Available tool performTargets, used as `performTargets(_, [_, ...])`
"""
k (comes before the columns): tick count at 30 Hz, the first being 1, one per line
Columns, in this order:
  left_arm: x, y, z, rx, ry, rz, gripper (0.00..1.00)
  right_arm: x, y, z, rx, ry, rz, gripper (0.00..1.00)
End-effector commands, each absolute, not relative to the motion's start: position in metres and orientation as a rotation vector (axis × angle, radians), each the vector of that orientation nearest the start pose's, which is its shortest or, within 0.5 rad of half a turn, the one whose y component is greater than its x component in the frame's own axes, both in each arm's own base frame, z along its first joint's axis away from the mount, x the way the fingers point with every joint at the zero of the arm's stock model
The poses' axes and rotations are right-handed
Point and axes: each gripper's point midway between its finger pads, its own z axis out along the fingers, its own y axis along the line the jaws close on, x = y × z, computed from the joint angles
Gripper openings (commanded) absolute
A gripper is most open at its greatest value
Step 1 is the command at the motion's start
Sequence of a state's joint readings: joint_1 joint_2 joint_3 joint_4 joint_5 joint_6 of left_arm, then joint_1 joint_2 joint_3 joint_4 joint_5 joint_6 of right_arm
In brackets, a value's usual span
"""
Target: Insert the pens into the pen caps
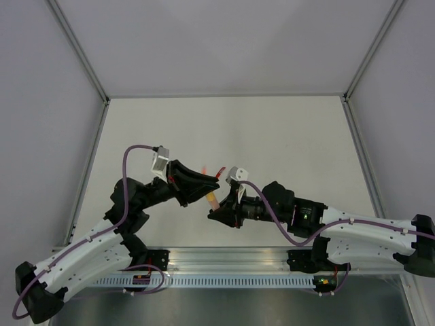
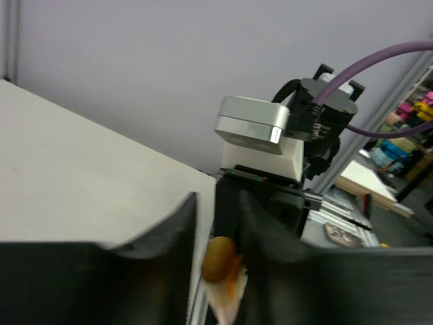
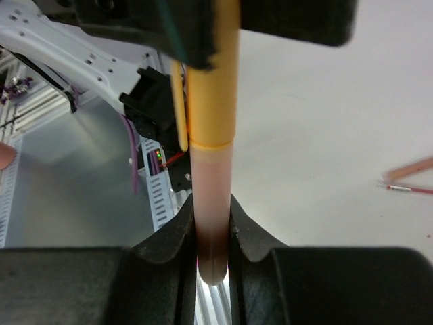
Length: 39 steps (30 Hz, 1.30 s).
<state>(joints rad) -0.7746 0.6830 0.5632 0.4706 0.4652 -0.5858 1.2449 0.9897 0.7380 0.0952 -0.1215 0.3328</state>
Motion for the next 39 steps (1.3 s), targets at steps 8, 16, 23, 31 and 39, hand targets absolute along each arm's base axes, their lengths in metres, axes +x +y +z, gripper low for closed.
performTargets(8, [0.107,-0.273,0.331,0.649,1.204,-1.593,0.02,0.103,0.355,0.351,-0.813,1.456,1.21,0.0])
performTargets(16, [0.108,-0.279,0.312,0.652,1.251,-1.624,0.02,0.112,0.357,0.403,-0.777,1.35,1.195,0.0])
performTargets(23, [0.095,-0.286,0.321,0.693,1.275,-1.765,0.02,0.084,0.363,0.388,-0.966,1.239,1.265,0.0])
performTargets(31, [0.088,-0.293,0.318,0.75,1.369,-1.846,0.02,0.076,0.35,0.385,-0.976,1.167,1.269,0.0])
performTargets(39, [0.089,-0.293,0.294,0.735,1.459,-1.825,0.02,0.084,0.324,0.421,-0.828,1.086,1.252,0.0])
